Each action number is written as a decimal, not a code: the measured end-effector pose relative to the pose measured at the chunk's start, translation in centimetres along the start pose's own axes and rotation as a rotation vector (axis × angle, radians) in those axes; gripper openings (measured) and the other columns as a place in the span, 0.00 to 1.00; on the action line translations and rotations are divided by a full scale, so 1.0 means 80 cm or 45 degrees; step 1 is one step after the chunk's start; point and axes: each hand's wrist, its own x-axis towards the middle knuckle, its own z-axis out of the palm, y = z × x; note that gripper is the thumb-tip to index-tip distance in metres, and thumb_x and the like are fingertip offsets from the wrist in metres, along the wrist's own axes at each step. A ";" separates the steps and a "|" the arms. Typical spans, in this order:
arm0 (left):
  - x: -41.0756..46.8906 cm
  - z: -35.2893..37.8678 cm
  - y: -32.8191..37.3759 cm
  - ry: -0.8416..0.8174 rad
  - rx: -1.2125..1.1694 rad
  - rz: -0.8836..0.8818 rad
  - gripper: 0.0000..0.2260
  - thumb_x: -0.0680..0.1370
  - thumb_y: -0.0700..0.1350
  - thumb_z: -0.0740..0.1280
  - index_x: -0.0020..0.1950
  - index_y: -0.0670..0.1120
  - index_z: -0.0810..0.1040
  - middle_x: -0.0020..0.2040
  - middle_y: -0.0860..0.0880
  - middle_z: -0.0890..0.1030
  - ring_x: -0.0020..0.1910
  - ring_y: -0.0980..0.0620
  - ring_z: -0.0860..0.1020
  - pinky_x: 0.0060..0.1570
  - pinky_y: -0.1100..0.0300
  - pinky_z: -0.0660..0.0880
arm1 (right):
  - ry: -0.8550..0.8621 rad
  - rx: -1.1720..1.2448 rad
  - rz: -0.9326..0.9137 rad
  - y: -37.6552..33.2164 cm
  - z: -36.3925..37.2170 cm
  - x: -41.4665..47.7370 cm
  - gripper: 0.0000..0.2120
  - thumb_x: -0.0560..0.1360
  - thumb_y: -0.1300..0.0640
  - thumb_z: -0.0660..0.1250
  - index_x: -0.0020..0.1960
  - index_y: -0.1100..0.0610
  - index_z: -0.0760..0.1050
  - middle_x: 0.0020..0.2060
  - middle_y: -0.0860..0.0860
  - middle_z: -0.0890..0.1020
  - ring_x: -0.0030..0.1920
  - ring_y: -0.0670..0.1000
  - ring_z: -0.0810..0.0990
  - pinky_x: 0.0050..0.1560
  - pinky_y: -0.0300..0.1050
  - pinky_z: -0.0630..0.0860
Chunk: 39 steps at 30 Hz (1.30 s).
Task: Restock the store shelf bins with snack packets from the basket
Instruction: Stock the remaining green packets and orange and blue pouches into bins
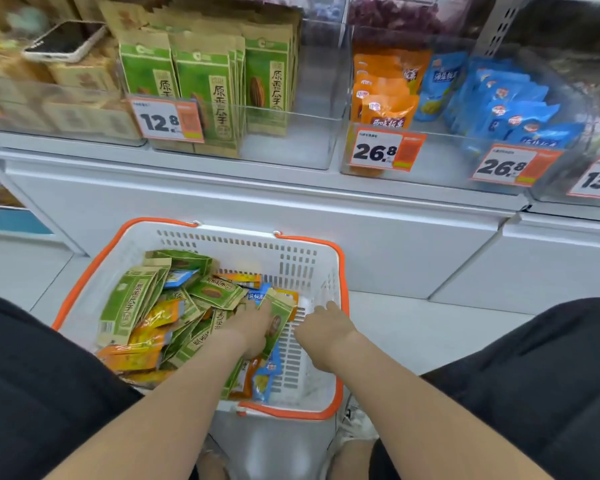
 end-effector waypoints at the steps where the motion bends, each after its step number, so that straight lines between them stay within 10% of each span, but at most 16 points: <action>1: 0.006 0.000 0.001 -0.004 -0.051 -0.025 0.39 0.81 0.34 0.61 0.85 0.46 0.41 0.82 0.34 0.55 0.82 0.32 0.53 0.76 0.40 0.64 | 0.029 0.033 0.010 0.003 0.001 -0.001 0.13 0.80 0.62 0.65 0.63 0.54 0.76 0.59 0.55 0.80 0.62 0.58 0.76 0.66 0.55 0.66; 8: 0.031 0.003 0.012 -0.036 -0.291 -0.023 0.44 0.82 0.51 0.67 0.84 0.40 0.39 0.63 0.39 0.80 0.56 0.41 0.79 0.57 0.47 0.76 | 0.093 0.197 0.056 0.020 0.003 0.004 0.06 0.79 0.61 0.64 0.54 0.54 0.74 0.49 0.54 0.79 0.50 0.56 0.76 0.54 0.51 0.66; 17: 0.027 0.026 0.024 -0.185 0.071 0.081 0.11 0.81 0.56 0.69 0.57 0.51 0.81 0.57 0.51 0.83 0.61 0.46 0.78 0.72 0.39 0.56 | 0.104 0.276 0.038 0.026 0.001 0.010 0.06 0.79 0.61 0.65 0.51 0.53 0.69 0.53 0.55 0.80 0.54 0.58 0.79 0.59 0.53 0.69; 23: 0.027 0.036 0.044 -0.178 0.061 0.151 0.13 0.83 0.56 0.64 0.59 0.48 0.78 0.59 0.48 0.81 0.61 0.44 0.77 0.72 0.40 0.61 | 0.113 0.299 0.076 0.026 -0.002 0.012 0.08 0.79 0.61 0.65 0.57 0.54 0.73 0.54 0.56 0.79 0.53 0.58 0.78 0.55 0.52 0.67; 26: 0.031 0.053 0.052 -0.083 0.055 0.145 0.07 0.84 0.48 0.63 0.55 0.46 0.77 0.58 0.44 0.81 0.55 0.43 0.80 0.52 0.50 0.76 | 0.144 0.280 0.088 0.025 -0.002 0.008 0.11 0.79 0.59 0.66 0.61 0.55 0.75 0.55 0.57 0.79 0.53 0.58 0.76 0.57 0.51 0.68; 31: 0.029 0.040 0.046 0.037 -0.022 0.078 0.07 0.80 0.37 0.60 0.52 0.45 0.77 0.56 0.43 0.81 0.50 0.44 0.79 0.44 0.55 0.75 | 0.175 0.272 0.107 0.031 -0.005 0.000 0.06 0.79 0.61 0.65 0.53 0.54 0.72 0.51 0.55 0.77 0.58 0.58 0.76 0.63 0.52 0.67; 39: 0.010 0.051 0.046 -0.166 -0.374 0.267 0.08 0.81 0.46 0.65 0.58 0.48 0.69 0.50 0.49 0.76 0.51 0.45 0.76 0.43 0.56 0.71 | 0.135 0.323 0.164 0.036 -0.014 -0.002 0.07 0.79 0.60 0.65 0.50 0.52 0.67 0.45 0.52 0.71 0.56 0.57 0.76 0.66 0.57 0.66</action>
